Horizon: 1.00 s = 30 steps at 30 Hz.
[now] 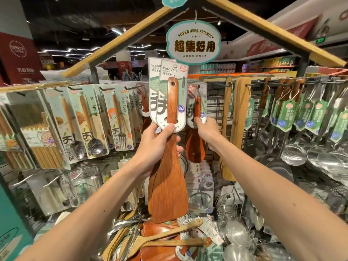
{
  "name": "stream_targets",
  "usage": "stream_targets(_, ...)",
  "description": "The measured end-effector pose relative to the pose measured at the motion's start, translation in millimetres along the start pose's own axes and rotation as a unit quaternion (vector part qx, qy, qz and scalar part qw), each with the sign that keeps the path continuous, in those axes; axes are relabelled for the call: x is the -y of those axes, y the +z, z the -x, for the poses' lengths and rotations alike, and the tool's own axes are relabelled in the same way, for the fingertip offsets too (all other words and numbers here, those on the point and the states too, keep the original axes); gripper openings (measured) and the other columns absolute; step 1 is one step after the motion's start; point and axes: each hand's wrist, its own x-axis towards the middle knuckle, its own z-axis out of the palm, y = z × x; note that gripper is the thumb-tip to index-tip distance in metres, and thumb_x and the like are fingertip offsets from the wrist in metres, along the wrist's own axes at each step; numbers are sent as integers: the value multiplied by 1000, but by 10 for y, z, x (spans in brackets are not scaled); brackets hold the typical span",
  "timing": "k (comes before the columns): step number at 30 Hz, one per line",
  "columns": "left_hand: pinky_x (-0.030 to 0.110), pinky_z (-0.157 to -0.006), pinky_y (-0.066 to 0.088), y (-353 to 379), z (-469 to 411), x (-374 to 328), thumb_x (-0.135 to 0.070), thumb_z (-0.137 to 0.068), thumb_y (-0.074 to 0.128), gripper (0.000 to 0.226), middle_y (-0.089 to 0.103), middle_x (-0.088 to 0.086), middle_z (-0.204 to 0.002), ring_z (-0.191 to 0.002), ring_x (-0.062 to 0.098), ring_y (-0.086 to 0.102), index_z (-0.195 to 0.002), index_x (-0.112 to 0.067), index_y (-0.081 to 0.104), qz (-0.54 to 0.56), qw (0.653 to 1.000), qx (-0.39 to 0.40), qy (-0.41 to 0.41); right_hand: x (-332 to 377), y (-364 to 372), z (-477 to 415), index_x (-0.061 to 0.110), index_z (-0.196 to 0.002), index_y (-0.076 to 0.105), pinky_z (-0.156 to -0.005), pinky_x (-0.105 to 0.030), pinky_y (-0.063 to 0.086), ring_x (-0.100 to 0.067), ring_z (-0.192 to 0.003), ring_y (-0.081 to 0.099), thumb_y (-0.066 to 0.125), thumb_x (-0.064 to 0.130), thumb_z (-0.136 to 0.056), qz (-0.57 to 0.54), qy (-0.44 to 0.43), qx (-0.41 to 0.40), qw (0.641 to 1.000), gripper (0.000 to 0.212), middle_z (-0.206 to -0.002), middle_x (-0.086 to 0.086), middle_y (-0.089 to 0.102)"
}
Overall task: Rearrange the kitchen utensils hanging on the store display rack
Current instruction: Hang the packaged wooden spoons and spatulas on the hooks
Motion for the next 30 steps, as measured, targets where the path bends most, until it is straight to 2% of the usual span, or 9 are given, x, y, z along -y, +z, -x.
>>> stream_targets(3,44,-63,56,-41,16,13,-23,-101,57,10,65,9,-71,-59,29,65,-108,-16,58,-13,1000,4,6,-56,-78,47,9,-94,66,-71,-33,41,-22,-79,57,55,42,-98,-9,9,29,1000,35,-82,-4,62)
stream_targets(7,43,-63,57,-75,27,99,-22,-99,59,17,65,14,-78,-62,30,66,-112,-12,58,-23,1000,7,0,-101,-284,327,11,-120,61,-86,-32,43,-17,-99,57,49,56,-97,-28,1,45,999,52,-104,4,62)
stream_targets(10,43,-62,56,52,43,198,-19,-98,60,14,66,12,-71,-61,29,64,-108,-9,60,-16,999,27,-11,42,-511,693,12,-119,64,-81,-30,55,-14,-91,67,45,61,-95,-144,-15,139,980,58,-99,1,72)
stream_targets(13,39,-57,56,273,52,267,-19,-97,61,8,68,10,-70,-59,27,65,-102,-14,62,-27,997,66,-5,228,-730,937,9,-111,68,-72,-31,61,-17,-83,73,56,48,-95,-207,-31,194,958,43,-99,-4,76)
stream_targets(15,34,-54,56,439,66,285,-17,-96,62,8,69,9,-75,-62,22,67,-103,-14,62,-26,996,83,3,275,-848,989,8,-105,68,-60,-28,58,-18,-74,70,67,33,-92,-219,-29,167,961,28,-96,-6,76)
stream_targets(18,29,-58,58,661,76,306,-15,-95,65,19,73,6,-84,-69,19,70,-113,-11,63,-41,994,100,21,206,-1014,979,13,-86,67,-58,-31,58,-17,-69,69,72,19,-89,-218,-9,116,969,9,-87,-6,75)
stream_targets(21,34,-73,61,796,71,334,-21,-93,68,18,76,4,-97,-82,23,73,-111,-21,65,-107,988,108,36,108,-1183,984,8,-97,69,-55,-28,57,-16,-70,70,70,17,-91,-220,-3,83,972,11,-92,-8,75)
stream_targets(26,35,-51,56,941,125,364,-24,-100,57,15,55,8,-70,-53,19,55,-109,-13,58,-44,989,131,-54,-42,-1490,978,10,-99,65,-64,-35,61,-16,-71,73,68,14,-92,-228,9,29,973,9,-85,-5,77)
stream_targets(30,36,-53,55,934,154,427,-24,-102,54,16,54,7,-67,-53,21,53,-113,-13,57,-41,987,125,-87,-213,-1683,993,13,-94,62,-47,-26,51,-12,-57,67,64,11,-94,-225,4,-14,974,3,-75,-1,72)
